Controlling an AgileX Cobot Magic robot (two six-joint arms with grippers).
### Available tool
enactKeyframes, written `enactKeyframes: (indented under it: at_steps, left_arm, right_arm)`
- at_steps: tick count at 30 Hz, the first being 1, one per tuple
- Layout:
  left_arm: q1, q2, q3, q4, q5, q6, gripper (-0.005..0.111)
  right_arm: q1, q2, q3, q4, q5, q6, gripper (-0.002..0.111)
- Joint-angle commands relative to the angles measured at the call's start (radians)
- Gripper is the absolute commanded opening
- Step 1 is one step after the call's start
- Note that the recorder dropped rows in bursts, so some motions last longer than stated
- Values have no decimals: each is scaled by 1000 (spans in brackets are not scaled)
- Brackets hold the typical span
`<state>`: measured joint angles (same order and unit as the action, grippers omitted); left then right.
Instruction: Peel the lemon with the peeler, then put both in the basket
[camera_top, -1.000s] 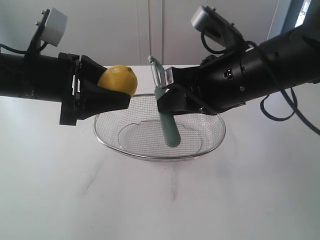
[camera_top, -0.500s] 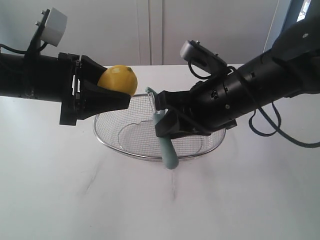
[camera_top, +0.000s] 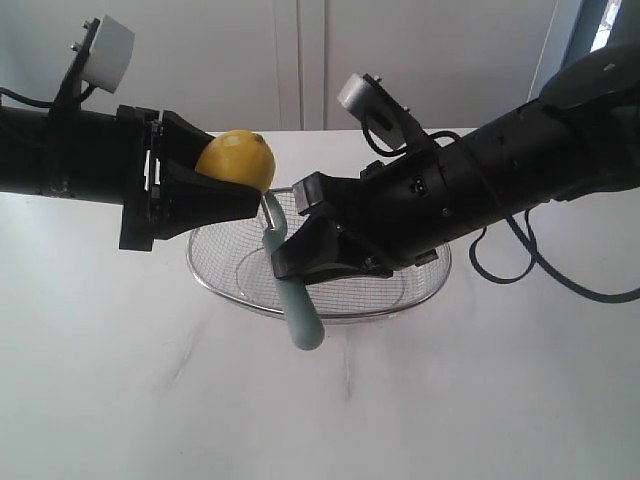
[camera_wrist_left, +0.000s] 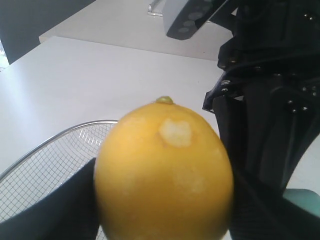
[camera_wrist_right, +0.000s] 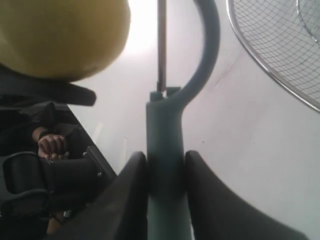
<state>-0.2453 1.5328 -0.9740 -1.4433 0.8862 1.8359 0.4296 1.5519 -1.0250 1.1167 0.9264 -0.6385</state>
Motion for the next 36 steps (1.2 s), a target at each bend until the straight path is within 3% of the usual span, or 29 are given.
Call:
enactKeyframes:
  at_steps: [1, 36]
  left_arm:
    - [4, -7, -5, -36, 24, 1, 0]
    - [4, -7, -5, -36, 24, 1, 0]
  right_arm:
    - [-1, -3, 3, 14, -14, -13, 0]
    - [-56, -178, 3, 12, -86, -10, 0]
